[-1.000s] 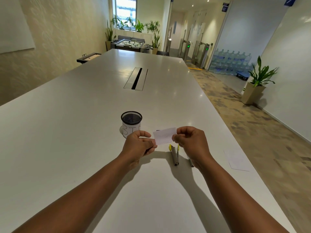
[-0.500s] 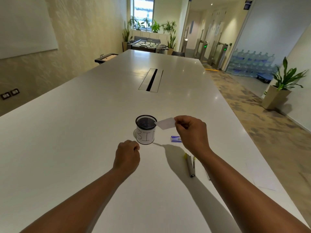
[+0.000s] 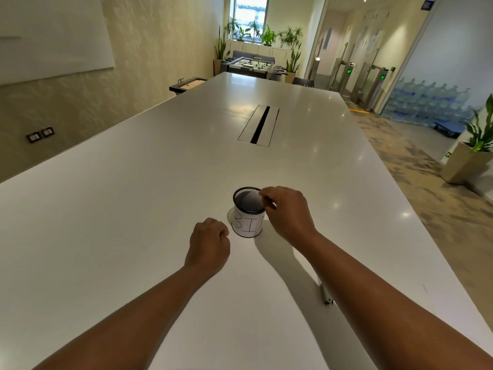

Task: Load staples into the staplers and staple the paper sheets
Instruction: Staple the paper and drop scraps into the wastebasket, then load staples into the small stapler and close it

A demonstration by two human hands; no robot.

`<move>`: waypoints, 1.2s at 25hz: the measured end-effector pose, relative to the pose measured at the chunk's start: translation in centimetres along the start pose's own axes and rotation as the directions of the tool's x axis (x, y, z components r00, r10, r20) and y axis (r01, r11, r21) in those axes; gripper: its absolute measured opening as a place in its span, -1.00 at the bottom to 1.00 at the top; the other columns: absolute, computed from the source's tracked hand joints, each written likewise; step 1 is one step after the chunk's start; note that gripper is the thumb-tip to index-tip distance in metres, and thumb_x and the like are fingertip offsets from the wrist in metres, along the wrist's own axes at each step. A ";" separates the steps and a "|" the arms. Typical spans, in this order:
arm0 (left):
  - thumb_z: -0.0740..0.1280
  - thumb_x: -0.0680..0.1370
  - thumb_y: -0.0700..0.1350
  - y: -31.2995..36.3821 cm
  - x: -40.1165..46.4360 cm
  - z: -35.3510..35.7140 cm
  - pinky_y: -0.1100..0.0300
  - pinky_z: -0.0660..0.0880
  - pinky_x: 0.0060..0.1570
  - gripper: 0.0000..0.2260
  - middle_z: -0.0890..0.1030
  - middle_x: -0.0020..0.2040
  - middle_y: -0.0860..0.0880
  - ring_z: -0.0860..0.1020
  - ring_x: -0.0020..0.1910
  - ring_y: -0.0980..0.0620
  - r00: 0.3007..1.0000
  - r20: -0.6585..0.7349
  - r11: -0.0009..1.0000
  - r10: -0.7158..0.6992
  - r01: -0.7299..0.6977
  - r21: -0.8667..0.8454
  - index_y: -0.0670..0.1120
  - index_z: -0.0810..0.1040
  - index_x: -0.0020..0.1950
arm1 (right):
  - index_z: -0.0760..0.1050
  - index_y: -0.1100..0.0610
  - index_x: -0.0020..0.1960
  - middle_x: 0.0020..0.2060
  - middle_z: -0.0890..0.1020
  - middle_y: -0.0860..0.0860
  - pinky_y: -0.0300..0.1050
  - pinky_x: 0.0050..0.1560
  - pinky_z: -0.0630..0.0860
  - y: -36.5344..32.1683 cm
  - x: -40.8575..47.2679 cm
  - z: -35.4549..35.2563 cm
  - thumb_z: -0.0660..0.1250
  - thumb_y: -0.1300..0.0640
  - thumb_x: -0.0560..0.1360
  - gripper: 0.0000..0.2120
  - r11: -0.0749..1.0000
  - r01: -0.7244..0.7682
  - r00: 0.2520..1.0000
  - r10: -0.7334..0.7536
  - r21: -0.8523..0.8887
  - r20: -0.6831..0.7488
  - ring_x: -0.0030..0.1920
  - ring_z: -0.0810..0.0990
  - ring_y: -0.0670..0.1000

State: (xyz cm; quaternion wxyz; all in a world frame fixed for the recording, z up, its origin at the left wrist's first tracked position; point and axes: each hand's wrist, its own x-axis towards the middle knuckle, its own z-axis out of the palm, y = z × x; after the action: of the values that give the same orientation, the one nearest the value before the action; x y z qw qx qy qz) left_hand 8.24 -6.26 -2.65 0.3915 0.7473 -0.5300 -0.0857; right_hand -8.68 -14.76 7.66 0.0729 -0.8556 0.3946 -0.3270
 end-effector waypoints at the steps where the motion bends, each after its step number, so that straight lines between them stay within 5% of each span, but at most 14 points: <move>1: 0.28 0.46 -0.34 -0.1 0.0 0.0 0.06 0.50 -0.08 -0.81 0.63 -0.07 -0.07 0.51 -0.08 -0.10 1.000 0.001 1.000 0.000 0.000 -0.003 -0.13 0.66 -0.11 | 0.69 0.11 0.01 -0.19 0.71 0.05 0.02 -0.16 0.56 0.0 0.0 0.3 0.33 0.29 0.52 -0.80 1.000 0.004 1.000 -0.004 0.013 0.004 -0.18 0.62 0.10; 11: 0.28 0.47 -0.33 0.1 -0.1 -0.1 -0.01 0.53 -0.05 -0.81 0.62 -0.06 -0.07 0.53 -0.06 -0.13 1.000 0.003 1.000 -0.004 0.004 0.022 -0.12 0.64 -0.11 | 0.70 0.17 0.08 -0.09 0.76 0.08 0.09 -0.04 0.61 2.4 -3.5 -0.1 0.36 0.34 0.55 -0.80 0.984 -0.113 0.986 0.129 0.140 -0.108 -0.12 0.69 0.12; 18: 0.25 0.47 -0.36 0.3 -0.5 0.0 0.03 0.48 -0.08 -0.79 0.62 -0.09 -0.07 0.51 -0.07 -0.12 0.999 0.033 0.997 0.028 -0.030 0.064 -0.13 0.64 -0.13 | 0.69 0.19 0.11 0.01 0.75 0.07 -0.01 0.12 0.59 4.9 -7.1 -2.0 0.33 0.36 0.55 -0.77 0.922 -0.331 0.930 0.355 0.203 -0.098 0.01 0.70 0.10; 22: 0.24 0.49 -0.35 1.0 -1.5 0.1 -0.02 0.53 -0.12 -0.82 0.59 -0.15 -0.01 0.52 -0.09 -0.08 0.987 0.110 0.990 0.119 -0.126 0.061 -0.13 0.59 -0.17 | 0.67 0.13 0.04 -0.16 0.70 0.00 0.02 0.00 0.60 6.2 -9.8 -3.6 0.36 0.31 0.52 -0.82 0.887 -0.443 0.886 0.456 0.131 -0.090 -0.13 0.66 0.05; 26: 0.25 0.47 -0.32 3.2 -3.0 1.3 -0.01 0.56 -0.16 -0.82 0.58 -0.19 0.03 0.55 -0.16 -0.01 0.975 0.169 0.990 0.141 -0.138 -0.034 -0.08 0.56 -0.18 | 0.64 0.13 0.08 -0.13 0.66 -0.02 -0.01 0.02 0.58 6.5 -13.2 -4.5 0.45 0.17 0.48 -0.82 0.831 -0.549 0.832 0.553 0.086 -0.033 -0.11 0.63 0.04; 30: 0.24 0.46 -0.32 6.5 -4.9 3.8 0.15 0.53 -0.08 -0.79 0.60 -0.16 0.09 0.56 -0.11 0.10 0.952 0.232 0.975 0.201 -0.170 -0.145 -0.05 0.59 -0.14 | 0.49 0.10 -0.09 -0.25 0.50 -0.06 -0.09 -0.19 0.33 5.7 -15.6 -4.3 0.42 0.02 0.50 -0.83 0.844 -0.536 0.844 0.536 -0.025 -0.022 -0.20 0.43 0.03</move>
State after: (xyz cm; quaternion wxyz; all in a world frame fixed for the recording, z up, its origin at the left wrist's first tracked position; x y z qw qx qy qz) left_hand -0.58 -4.72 -2.24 0.3748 0.6521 -0.6360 -0.1727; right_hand -22.30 -6.80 0.95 0.1455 -0.7101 0.6232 -0.2936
